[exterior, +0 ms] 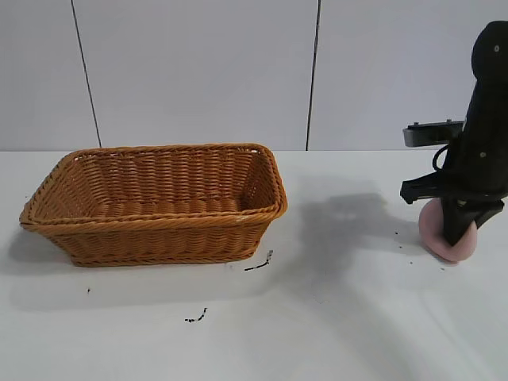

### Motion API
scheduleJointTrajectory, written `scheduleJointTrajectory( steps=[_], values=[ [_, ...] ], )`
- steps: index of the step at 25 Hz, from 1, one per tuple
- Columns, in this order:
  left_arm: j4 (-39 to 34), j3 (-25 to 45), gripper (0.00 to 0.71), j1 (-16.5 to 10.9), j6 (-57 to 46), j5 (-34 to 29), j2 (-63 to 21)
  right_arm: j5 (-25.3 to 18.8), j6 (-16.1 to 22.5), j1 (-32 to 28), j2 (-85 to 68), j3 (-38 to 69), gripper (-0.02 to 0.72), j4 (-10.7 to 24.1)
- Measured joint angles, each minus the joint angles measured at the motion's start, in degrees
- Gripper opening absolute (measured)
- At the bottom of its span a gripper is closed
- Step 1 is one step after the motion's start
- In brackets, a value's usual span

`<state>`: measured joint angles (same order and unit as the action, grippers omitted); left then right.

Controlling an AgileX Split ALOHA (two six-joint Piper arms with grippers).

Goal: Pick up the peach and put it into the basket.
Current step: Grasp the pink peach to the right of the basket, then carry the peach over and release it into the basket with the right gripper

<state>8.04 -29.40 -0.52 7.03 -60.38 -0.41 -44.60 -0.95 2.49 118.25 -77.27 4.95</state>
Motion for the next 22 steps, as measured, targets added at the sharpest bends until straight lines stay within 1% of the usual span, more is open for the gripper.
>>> scheduleJointTrajectory(
  steps=[3,4,8,10,12,14,17,19,22],
  values=[
    [0.0,0.0,0.694,0.0,0.0,0.0,0.0,-1.9,0.0,0.0,-2.09,-4.06,-0.008,-0.2],
    [0.0,0.0,0.694,0.0,0.0,0.0,0.0,-3.23,0.0,0.0,-2.78,-5.66,-0.008,-0.63],
    [0.0,0.0,0.694,0.0,0.0,0.0,0.0,-10.34,-0.73,0.0,-4.35,-15.21,-0.008,-4.09],
    [0.0,0.0,0.694,0.0,0.0,0.0,0.0,-13.96,-1.61,0.0,-4.48,-20.15,-0.008,-6.55],
    [0.0,0.0,0.694,0.0,0.0,0.0,0.0,-15.99,-1.92,0.53,-4.48,-24.15,-0.008,-7.64],
    [0.0,0.0,0.694,0.0,0.0,0.0,0.0,-16.87,-1.92,1.7,-4.48,-27.76,-0.008,-7.64],
    [0.0,0.0,0.694,0.0,0.0,0.0,0.0,-17.05,-2.06,4.66,-4.48,-31.8,-0.008,-7.64],
    [0.0,0.0,0.694,0.0,0.0,0.0,0.0,-16.99,-2.13,7.58,-4.48,-33.77,-0.008,-7.64],
    [0.0,0.0,0.694,0.0,0.0,0.0,0.0,-15.69,-2.13,12.5,-4.48,-35.53,-0.008,-7.64]
  ],
)
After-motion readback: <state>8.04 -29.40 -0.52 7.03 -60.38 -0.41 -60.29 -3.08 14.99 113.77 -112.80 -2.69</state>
